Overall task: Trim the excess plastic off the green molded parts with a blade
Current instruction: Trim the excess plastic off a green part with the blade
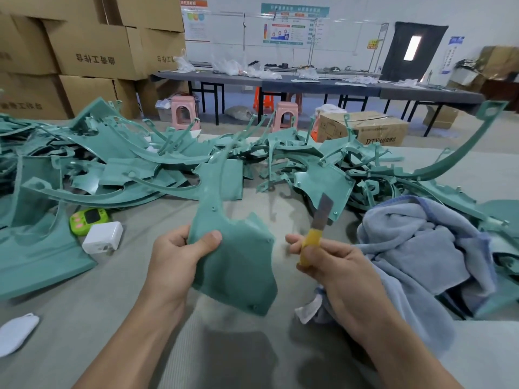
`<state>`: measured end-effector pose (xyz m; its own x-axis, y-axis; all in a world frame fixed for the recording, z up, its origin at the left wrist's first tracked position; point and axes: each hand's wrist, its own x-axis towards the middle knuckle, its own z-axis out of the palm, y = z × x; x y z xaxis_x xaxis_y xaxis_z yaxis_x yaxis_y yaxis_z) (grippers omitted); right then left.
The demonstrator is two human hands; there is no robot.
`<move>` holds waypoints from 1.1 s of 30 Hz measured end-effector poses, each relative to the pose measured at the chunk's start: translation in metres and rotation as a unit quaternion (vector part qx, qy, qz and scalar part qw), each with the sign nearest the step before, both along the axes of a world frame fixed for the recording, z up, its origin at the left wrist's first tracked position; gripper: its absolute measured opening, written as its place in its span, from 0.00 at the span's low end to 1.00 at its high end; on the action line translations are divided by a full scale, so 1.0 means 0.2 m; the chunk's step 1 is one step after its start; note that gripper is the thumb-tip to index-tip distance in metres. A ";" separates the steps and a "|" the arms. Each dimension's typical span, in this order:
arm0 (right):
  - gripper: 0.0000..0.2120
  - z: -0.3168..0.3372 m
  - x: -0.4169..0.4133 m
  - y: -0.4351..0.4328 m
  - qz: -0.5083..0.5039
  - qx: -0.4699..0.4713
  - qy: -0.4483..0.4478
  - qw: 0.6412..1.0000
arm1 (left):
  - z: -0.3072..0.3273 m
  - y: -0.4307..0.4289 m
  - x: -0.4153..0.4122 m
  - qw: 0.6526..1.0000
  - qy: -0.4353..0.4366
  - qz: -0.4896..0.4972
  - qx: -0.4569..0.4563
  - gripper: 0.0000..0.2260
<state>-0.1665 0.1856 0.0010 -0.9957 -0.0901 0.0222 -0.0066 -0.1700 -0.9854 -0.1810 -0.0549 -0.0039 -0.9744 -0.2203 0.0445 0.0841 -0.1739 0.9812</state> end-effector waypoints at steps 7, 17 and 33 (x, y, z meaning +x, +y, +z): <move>0.13 -0.03 -0.01 -0.03 -0.041 0.055 -0.026 0.997 | -0.03 0.00 -0.04 0.996 0.041 0.059 -0.046 0.22; 0.15 -0.07 0.01 -0.10 -0.090 0.223 0.022 0.970 | -0.07 0.01 -0.02 0.941 -0.010 0.063 -0.332 0.08; 0.14 -0.07 -0.03 -0.05 -0.117 0.315 0.029 0.942 | -0.03 0.04 -0.02 0.935 -0.027 0.077 -0.345 0.10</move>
<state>-0.1718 0.1757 -0.0129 -0.9887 0.1180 0.0922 -0.0279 0.4599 -0.8875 -0.1843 -0.0465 -0.0103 -0.9384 -0.2950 0.1798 0.0038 0.5117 0.8592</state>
